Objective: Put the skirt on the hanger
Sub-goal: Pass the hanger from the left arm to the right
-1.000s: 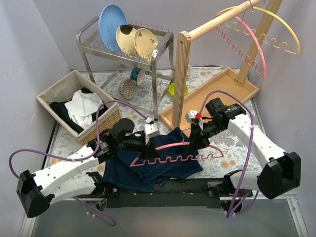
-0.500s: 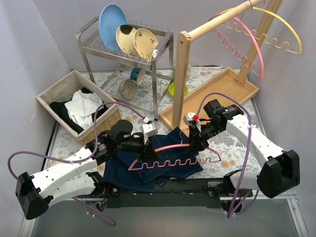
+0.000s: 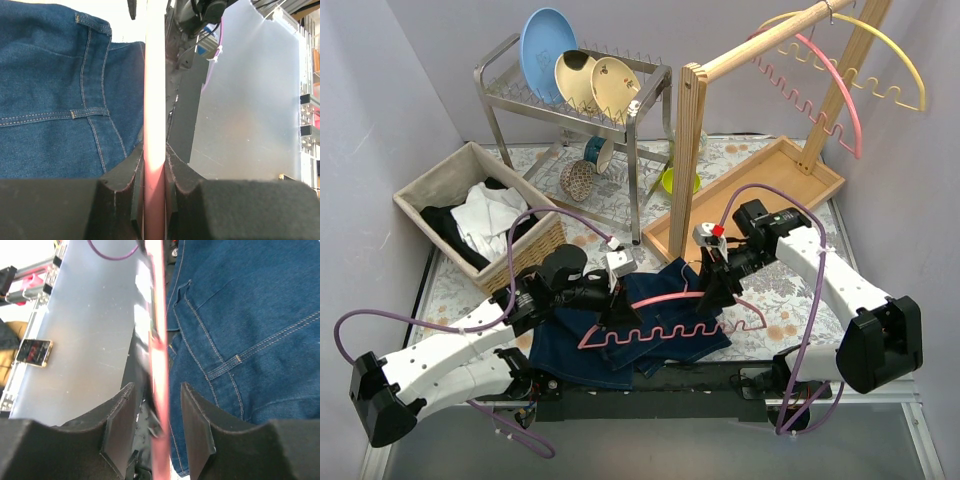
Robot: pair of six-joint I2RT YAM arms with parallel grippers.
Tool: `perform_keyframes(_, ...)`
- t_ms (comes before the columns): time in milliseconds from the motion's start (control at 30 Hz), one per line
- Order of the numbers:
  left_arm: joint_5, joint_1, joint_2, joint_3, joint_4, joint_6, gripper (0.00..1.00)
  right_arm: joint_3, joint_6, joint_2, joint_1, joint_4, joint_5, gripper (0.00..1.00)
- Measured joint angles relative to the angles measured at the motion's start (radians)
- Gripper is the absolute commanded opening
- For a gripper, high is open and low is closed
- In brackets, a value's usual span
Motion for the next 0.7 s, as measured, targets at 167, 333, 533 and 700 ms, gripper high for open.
perform_keyframes(167, -0.001, 0.0, -0.043, -0.015, 0.008, -0.016, 0.0, 0.014, 0.008, 0.014, -0.029, -0.003, -0.038, 0.49)
perform_keyframes(333, -0.008, 0.001, -0.061, -0.031, 0.029, -0.03, 0.0, 0.05, -0.011, 0.064, -0.043, -0.038, -0.08, 0.47)
perform_keyframes(533, -0.026, 0.002, -0.062, -0.04, 0.031, -0.039, 0.0, 0.065, -0.04, 0.111, -0.046, -0.073, -0.108, 0.41)
perform_keyframes(700, -0.026, 0.001, -0.054, -0.043, 0.031, -0.039, 0.0, 0.09, -0.051, 0.111, -0.043, -0.084, -0.124, 0.2)
